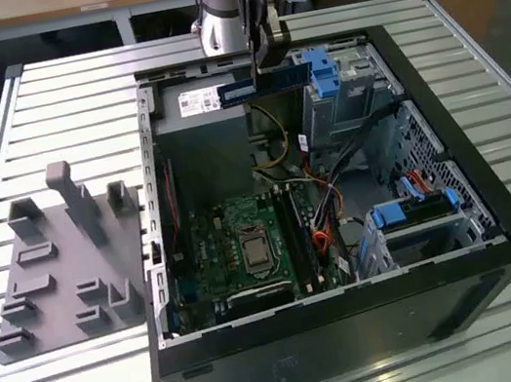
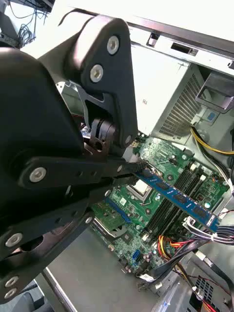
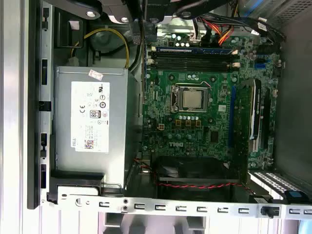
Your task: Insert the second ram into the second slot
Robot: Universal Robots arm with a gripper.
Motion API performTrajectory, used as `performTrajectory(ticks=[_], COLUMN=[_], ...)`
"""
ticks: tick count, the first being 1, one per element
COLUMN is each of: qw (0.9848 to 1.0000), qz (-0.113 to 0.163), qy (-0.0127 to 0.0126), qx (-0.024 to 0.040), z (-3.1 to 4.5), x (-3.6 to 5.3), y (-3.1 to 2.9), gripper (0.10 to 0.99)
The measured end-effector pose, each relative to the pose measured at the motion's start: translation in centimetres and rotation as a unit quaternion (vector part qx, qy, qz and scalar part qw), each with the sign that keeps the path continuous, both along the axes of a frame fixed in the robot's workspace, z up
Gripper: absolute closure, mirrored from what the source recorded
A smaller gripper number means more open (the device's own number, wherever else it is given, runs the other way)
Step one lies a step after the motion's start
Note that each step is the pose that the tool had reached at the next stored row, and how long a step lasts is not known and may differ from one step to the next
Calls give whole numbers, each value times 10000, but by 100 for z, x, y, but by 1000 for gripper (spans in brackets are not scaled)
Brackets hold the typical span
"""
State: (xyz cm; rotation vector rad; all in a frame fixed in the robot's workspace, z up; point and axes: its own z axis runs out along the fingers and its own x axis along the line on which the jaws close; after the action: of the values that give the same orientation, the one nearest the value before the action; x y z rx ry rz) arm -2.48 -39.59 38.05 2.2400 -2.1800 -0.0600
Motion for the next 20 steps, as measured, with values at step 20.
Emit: performTrajectory(ticks=[20], qw=[9999], qz=[-165], qy=[0], qx=[-1], z=[0], x=[0], y=[-3], gripper=[949])
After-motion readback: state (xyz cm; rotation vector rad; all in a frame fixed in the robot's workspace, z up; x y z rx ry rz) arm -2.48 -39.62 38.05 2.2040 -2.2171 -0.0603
